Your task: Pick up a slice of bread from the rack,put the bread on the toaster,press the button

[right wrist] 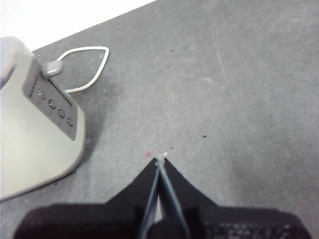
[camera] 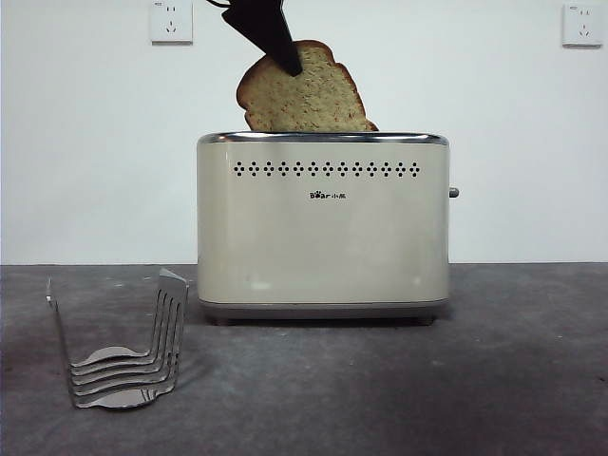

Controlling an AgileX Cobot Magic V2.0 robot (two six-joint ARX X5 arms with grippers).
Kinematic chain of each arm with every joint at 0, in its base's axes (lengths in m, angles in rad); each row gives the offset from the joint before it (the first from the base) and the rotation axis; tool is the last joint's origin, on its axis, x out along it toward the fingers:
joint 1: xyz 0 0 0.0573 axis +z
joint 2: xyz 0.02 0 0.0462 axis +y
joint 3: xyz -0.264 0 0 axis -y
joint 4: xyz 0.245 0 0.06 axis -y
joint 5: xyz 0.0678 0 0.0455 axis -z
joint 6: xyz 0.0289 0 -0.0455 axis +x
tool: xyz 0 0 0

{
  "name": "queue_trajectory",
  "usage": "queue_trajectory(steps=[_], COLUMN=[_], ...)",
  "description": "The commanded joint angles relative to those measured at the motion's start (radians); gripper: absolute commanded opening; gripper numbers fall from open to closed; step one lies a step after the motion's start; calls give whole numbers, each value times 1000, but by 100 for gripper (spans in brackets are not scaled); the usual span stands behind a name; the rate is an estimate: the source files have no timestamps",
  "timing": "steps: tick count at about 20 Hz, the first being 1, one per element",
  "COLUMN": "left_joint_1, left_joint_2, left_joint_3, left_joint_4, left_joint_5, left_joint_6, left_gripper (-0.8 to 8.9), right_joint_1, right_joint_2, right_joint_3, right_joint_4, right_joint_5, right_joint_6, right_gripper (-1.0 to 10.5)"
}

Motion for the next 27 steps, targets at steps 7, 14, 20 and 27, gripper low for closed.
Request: queue_trajectory(steps=[7,14,20,27], left_joint_1=[-77,-150,-160,-161], left_joint_2=[10,10,16,41], left_joint_3=[-3,43,43,44], left_joint_4=[14,2,-7,-31], left_joint_5=[-244,-286,-294,-297], left_joint_6=[11,71,69,25], left_gripper=[-10,-10,-10,-10], right_joint_1=[0,0,0,0], right_joint_2=[60,84,84,84], right_joint_3=[3,3,3,3], right_joint_4=[4,9,9,10], right_joint_5=[-22,-37,-48,-47], right_joint_6=[-8,-12,-12,-12], right_gripper=[0,0,0,0])
